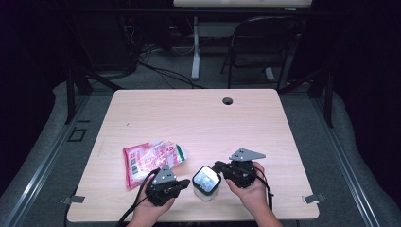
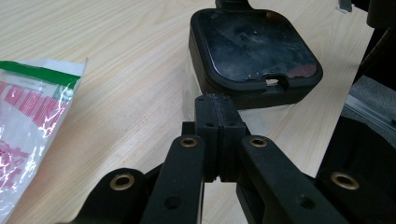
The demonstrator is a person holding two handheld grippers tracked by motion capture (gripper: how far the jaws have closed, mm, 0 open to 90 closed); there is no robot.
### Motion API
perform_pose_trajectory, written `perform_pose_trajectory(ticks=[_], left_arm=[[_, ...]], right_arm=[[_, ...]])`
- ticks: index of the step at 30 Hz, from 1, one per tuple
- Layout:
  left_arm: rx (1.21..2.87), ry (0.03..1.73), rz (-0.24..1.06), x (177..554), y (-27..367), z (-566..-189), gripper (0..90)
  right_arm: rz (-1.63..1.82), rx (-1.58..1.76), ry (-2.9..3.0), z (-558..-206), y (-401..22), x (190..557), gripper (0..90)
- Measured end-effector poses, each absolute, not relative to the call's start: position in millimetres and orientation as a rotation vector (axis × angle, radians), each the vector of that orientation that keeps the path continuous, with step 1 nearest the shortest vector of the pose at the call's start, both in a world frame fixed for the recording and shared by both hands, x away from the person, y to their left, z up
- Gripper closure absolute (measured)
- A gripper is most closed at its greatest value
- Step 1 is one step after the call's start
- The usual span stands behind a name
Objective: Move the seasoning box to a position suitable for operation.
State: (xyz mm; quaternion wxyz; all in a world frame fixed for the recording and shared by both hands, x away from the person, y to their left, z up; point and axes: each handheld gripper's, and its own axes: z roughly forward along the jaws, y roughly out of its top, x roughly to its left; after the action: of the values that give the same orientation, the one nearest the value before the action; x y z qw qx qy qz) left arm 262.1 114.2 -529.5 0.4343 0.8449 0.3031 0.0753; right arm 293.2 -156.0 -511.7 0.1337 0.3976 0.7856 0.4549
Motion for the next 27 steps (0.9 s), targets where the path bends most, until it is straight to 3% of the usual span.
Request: perform_pose_trajectory(ticks=[27], left_arm=[[2.122, 0.739, 0.167, 258.7, 108.3, -531.3, 90.0]], right_arm=[[1.342, 1.173, 2.271, -512.8, -157.0, 292.9, 87.5]])
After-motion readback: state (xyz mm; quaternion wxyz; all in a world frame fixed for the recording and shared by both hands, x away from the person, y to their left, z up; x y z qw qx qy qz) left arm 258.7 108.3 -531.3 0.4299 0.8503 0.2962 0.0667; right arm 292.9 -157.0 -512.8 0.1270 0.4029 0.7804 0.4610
